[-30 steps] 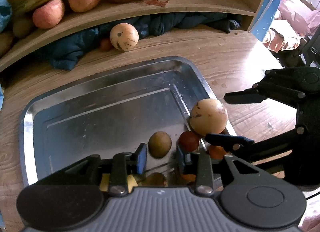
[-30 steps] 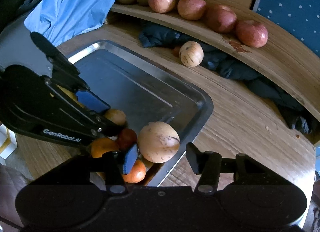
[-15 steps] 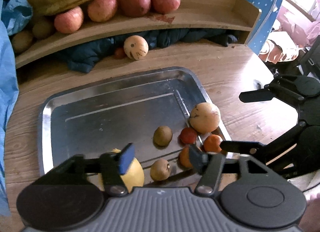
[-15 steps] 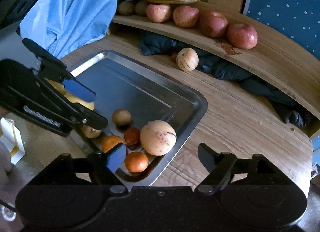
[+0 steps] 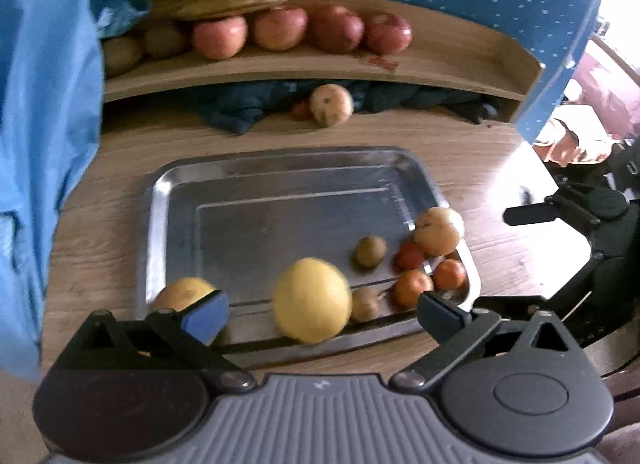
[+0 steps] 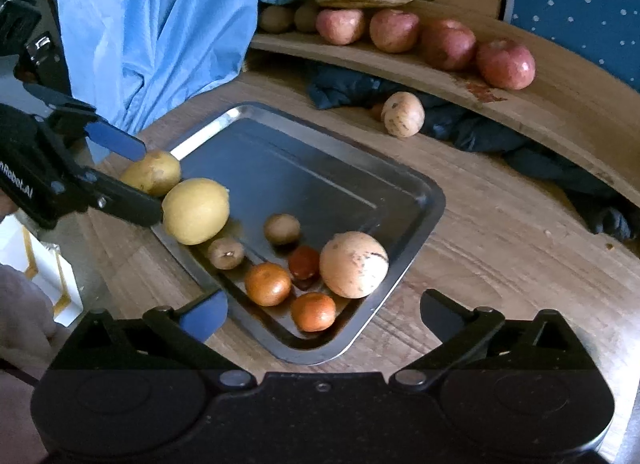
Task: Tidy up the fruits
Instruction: 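Lift both open tools away from the tray toward the shelf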
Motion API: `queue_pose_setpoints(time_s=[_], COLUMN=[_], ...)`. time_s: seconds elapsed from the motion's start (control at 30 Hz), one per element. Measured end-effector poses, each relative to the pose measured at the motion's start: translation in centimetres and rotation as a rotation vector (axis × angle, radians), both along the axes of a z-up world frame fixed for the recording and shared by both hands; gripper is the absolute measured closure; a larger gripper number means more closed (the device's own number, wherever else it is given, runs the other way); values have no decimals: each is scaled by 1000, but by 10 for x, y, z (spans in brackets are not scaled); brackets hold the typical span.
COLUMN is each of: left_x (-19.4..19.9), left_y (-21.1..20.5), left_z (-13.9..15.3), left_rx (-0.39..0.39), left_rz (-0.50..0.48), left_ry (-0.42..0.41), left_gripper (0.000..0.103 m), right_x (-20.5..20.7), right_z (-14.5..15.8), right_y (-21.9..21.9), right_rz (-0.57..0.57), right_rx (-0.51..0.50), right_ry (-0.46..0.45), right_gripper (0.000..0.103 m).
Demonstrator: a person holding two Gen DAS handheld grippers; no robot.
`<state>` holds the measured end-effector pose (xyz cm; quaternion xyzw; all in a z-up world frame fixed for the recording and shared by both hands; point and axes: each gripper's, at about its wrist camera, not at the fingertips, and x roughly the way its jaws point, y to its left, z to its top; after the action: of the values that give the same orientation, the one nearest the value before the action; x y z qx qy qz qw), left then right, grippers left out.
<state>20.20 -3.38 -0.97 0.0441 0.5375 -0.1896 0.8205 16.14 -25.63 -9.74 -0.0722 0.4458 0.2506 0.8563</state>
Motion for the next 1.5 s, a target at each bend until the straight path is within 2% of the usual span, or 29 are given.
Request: queue_pose_setpoints(time_s=[0.23, 0.63, 1.17, 1.5], left_x=[-4, -3, 28, 64], left_y=[20, 18, 16, 13], left_z=[2, 6, -1, -10], left_rx=[60, 164, 185, 148], left_rz=[69, 24, -41, -72], left_ry=[0, -35, -37, -26], left_gripper=[0, 0, 0, 0], right_x=[1, 13, 28, 43], right_z=[-1, 5, 6, 4], right_y=[10, 25, 43, 51], right_rz=[46, 70, 44, -25], right_rx=[4, 14, 11, -11], right_ry=[5, -14, -10, 7], right_gripper=[1, 1, 1, 1])
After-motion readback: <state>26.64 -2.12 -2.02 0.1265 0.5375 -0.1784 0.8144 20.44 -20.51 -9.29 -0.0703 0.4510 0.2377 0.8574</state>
